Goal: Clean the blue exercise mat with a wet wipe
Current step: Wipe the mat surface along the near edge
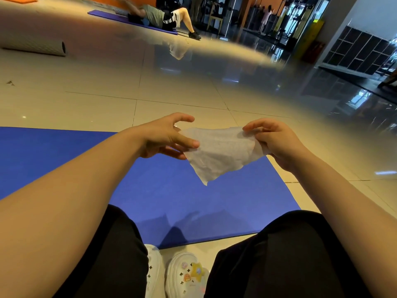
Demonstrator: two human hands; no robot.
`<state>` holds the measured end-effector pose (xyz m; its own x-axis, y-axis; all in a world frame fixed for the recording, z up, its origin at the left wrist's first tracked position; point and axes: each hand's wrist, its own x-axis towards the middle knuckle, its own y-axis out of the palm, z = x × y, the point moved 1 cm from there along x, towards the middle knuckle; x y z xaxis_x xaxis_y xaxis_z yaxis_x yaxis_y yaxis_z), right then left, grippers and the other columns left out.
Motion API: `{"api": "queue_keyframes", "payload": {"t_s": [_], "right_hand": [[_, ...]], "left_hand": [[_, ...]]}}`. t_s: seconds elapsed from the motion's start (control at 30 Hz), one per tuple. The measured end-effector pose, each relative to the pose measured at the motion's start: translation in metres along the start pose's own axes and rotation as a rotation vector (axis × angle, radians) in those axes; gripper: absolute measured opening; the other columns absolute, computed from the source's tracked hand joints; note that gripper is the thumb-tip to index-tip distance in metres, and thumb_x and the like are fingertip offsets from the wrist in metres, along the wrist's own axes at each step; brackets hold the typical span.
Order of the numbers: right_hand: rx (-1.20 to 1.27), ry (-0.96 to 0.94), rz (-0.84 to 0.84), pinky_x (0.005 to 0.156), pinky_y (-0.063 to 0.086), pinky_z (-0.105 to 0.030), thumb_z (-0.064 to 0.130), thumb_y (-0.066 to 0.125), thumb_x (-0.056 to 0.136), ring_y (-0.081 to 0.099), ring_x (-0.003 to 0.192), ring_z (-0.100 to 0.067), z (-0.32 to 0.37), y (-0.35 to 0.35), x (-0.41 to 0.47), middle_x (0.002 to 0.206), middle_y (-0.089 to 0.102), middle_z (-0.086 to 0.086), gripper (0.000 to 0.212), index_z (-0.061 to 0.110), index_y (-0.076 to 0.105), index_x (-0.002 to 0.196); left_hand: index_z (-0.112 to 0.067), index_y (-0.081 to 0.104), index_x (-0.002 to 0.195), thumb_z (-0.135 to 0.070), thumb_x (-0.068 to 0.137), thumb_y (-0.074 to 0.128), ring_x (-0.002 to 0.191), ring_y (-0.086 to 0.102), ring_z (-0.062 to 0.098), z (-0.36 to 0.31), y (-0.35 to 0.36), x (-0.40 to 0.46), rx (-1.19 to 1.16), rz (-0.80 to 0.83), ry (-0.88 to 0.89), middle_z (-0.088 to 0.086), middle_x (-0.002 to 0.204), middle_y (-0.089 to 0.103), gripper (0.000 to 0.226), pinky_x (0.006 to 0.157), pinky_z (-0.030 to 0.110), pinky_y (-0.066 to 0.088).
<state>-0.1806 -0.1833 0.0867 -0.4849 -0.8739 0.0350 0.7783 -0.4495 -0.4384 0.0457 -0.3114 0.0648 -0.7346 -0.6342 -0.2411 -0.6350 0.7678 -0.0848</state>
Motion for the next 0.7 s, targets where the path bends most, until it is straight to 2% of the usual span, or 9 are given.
{"api": "queue_keyframes", "payload": {"t_s": [0.1,0.2,0.3,0.37,0.43,0.5,0.57,0.7], "right_hand": [[-0.015,-0.001,-0.005,0.072,0.056,-0.033,-0.013,0.043,0.089,0.063,0.091,-0.026,0.000,0.004,0.002,0.108,0.067,-0.009,0.041,0.018,0.070,0.090],[0.048,0.043,0.090,0.073,0.058,-0.032,-0.013,0.051,0.088,0.063,0.098,-0.023,0.005,0.010,0.001,0.125,0.061,-0.006,0.043,0.018,0.067,0.113],[0.146,0.067,0.175,0.073,0.059,-0.030,-0.014,0.059,0.085,0.063,0.107,-0.026,0.014,0.019,-0.002,0.133,0.057,-0.002,0.053,0.020,0.061,0.125],[0.137,0.031,0.161,0.067,0.056,-0.025,-0.013,0.061,0.084,0.065,0.100,-0.024,0.025,0.029,-0.002,0.133,0.058,-0.001,0.053,0.023,0.062,0.124],[0.095,0.022,0.210,0.063,0.054,-0.023,-0.011,0.062,0.084,0.065,0.090,-0.019,0.037,0.042,0.000,0.132,0.059,0.001,0.053,0.022,0.062,0.125],[-0.004,0.042,0.323,0.061,0.054,-0.022,-0.012,0.063,0.084,0.065,0.074,-0.011,0.047,0.064,0.001,0.129,0.059,0.003,0.055,0.021,0.059,0.128],[-0.218,0.037,0.429,0.060,0.054,-0.021,-0.011,0.065,0.083,0.063,0.063,-0.009,0.055,0.092,0.003,0.127,0.057,0.004,0.057,0.022,0.058,0.128],[-0.542,-0.009,0.572,0.056,0.050,-0.017,-0.007,0.068,0.083,0.064,0.067,-0.010,0.049,0.149,0.018,0.127,0.053,0.005,0.057,0.026,0.057,0.129]], "left_hand": [[-0.029,0.054,0.125,0.006,0.081,0.073,0.067,0.068,0.015,0.001,-0.006,-0.001,0.003,-0.043,0.040,0.007,0.092,0.064,0.059,0.058,0.025,0.058],[-0.022,0.063,0.105,0.007,0.085,0.069,0.073,0.065,0.016,-0.004,-0.011,-0.001,-0.048,-0.150,0.127,0.007,0.096,0.064,0.035,0.056,0.022,0.057],[-0.024,0.057,0.115,0.005,0.090,0.065,0.082,0.060,0.023,-0.007,-0.020,-0.006,-0.068,-0.262,0.261,0.013,0.091,0.057,0.039,0.054,0.021,0.055],[-0.027,0.052,0.120,0.003,0.091,0.064,0.081,0.060,0.023,0.007,-0.033,-0.019,-0.100,-0.299,0.296,0.018,0.096,0.056,0.043,0.054,0.020,0.054],[-0.024,0.051,0.120,0.004,0.091,0.063,0.071,0.062,0.018,0.036,-0.048,-0.036,-0.142,-0.316,0.256,0.016,0.097,0.061,0.042,0.054,0.021,0.055],[-0.022,0.051,0.121,0.004,0.092,0.061,0.062,0.064,0.012,0.069,-0.061,-0.051,-0.181,-0.321,0.196,0.010,0.092,0.066,0.041,0.055,0.021,0.056],[-0.023,0.052,0.121,0.001,0.092,0.062,0.063,0.068,0.010,0.097,-0.075,-0.060,-0.220,-0.326,0.139,0.008,0.088,0.068,0.039,0.056,0.022,0.057],[-0.028,0.054,0.120,-0.004,0.091,0.066,0.065,0.069,0.012,0.145,-0.096,-0.063,-0.269,-0.353,-0.012,0.010,0.088,0.066,0.040,0.055,0.021,0.056]]}}
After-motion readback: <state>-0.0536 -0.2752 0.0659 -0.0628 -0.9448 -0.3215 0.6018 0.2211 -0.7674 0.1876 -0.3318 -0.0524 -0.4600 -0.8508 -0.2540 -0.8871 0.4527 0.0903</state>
